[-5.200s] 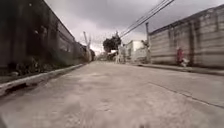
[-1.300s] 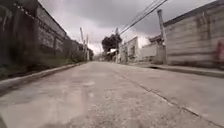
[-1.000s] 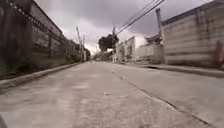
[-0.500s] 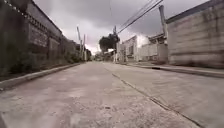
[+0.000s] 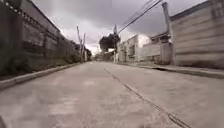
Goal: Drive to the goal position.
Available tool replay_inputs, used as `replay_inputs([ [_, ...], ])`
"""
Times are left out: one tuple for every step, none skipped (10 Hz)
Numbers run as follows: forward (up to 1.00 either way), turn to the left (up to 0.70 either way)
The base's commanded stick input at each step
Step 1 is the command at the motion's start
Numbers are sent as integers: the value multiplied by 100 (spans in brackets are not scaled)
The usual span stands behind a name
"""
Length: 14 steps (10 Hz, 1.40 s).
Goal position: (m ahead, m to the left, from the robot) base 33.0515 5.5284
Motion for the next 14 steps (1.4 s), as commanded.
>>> replay_inputs([
  [100, 0],
  [100, 0],
  [100, 0],
  [100, 0],
  [100, 0],
  [100, 0],
  [100, 0],
  [100, 0],
  [100, 0],
  [100, 0],
  [100, 0],
  [100, 0],
  [100, 0],
  [100, 0],
])
